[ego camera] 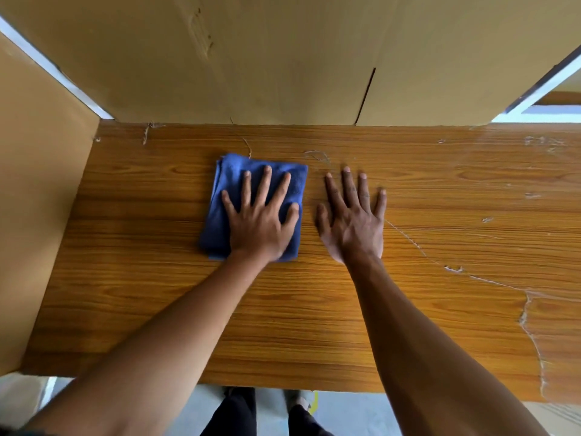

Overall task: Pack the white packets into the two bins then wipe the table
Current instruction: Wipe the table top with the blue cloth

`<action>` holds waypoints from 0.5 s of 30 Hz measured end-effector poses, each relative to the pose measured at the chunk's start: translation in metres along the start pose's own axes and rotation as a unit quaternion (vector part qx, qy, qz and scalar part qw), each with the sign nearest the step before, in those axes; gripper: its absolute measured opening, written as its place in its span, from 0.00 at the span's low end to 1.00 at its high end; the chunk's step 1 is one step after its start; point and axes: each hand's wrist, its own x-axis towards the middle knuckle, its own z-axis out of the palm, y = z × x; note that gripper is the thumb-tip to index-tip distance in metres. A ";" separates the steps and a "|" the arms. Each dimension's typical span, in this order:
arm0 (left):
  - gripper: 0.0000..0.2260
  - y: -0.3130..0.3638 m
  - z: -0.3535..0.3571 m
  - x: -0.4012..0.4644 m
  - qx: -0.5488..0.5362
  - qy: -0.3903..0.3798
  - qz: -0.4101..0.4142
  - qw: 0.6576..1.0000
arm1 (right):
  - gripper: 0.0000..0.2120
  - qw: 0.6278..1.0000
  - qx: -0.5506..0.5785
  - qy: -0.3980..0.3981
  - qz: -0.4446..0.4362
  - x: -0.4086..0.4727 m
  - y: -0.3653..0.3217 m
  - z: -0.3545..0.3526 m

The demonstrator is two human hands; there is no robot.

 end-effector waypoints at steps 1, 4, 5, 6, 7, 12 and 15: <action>0.31 0.002 -0.002 0.023 -0.006 0.000 -0.008 1.000 | 0.32 1.000 0.001 0.000 0.000 0.000 0.001 0.000; 0.32 0.008 -0.010 0.080 -0.018 -0.008 -0.038 0.999 | 0.32 1.000 0.002 0.002 0.001 0.000 0.001 0.002; 0.32 0.010 -0.011 0.091 -0.019 -0.007 -0.038 0.999 | 0.32 1.000 0.001 0.002 0.001 0.000 0.002 0.003; 0.32 0.011 -0.011 0.097 -0.021 -0.006 -0.037 0.999 | 0.32 1.000 -0.001 0.002 0.000 0.001 0.002 0.004; 0.32 0.011 -0.011 0.100 -0.024 -0.005 -0.032 0.999 | 0.32 1.000 -0.002 0.003 -0.001 0.002 0.002 0.004; 0.33 -0.015 -0.018 0.097 -0.021 -0.004 -0.020 1.000 | 0.32 1.000 0.004 0.002 0.001 0.000 0.003 0.003; 0.32 -0.047 -0.025 0.103 -0.029 0.016 -0.116 0.993 | 0.32 1.000 0.012 0.001 -0.001 0.000 0.003 0.003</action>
